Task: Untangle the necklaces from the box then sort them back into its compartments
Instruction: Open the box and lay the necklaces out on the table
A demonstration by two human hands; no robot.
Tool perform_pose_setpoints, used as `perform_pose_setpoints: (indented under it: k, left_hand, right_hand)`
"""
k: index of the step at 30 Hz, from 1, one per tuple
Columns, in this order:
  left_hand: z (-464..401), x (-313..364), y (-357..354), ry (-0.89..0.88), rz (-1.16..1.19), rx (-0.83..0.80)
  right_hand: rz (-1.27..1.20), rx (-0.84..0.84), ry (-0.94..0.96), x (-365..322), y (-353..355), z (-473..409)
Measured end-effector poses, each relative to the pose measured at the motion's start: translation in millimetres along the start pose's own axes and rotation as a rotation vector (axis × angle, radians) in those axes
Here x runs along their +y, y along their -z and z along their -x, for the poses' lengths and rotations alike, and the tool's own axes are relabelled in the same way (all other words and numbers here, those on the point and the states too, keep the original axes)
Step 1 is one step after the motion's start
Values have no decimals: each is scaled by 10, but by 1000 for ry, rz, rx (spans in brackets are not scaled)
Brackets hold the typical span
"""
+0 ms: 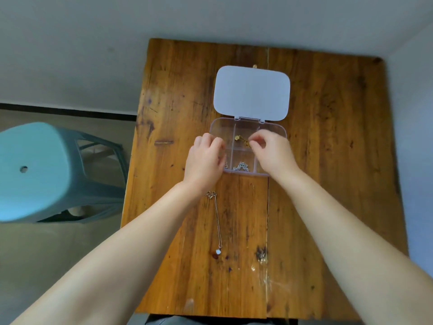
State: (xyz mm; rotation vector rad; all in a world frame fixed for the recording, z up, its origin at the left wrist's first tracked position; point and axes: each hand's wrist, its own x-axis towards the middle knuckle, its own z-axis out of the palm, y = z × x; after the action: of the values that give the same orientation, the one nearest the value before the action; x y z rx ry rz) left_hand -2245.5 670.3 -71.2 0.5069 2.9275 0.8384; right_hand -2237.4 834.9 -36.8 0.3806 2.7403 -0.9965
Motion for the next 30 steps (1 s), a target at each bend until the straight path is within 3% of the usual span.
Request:
perform_pose_setpoints:
  k: [8, 15, 17, 19, 23, 26, 30]
  left_hand:
    - [-38, -69, -92, -124, -102, 0]
    - [-27, -83, -108, -126, -110, -15]
    - [-30, -70, -96, -108, -118, -18]
    - [-54, -21, -44, -59, -63, -10]
    - [-152, 234, 178, -94, 265, -172]
    - [-128, 461, 392, -55, 478, -321]
    - [-125, 516, 614, 20, 625, -375]
  right_hand:
    - [701, -127, 292, -30, -270, -663]
    - [680, -178, 293, -22, -270, -640]
    - [564, -204, 250, -78, -181, -606]
    - [274, -259, 165, -142, 1, -535]
    - [-338, -353, 37, -291, 499, -167]
    - [-560, -256, 3, -268, 763, 176]
    - [-803, -123, -211, 5, 851, 641]
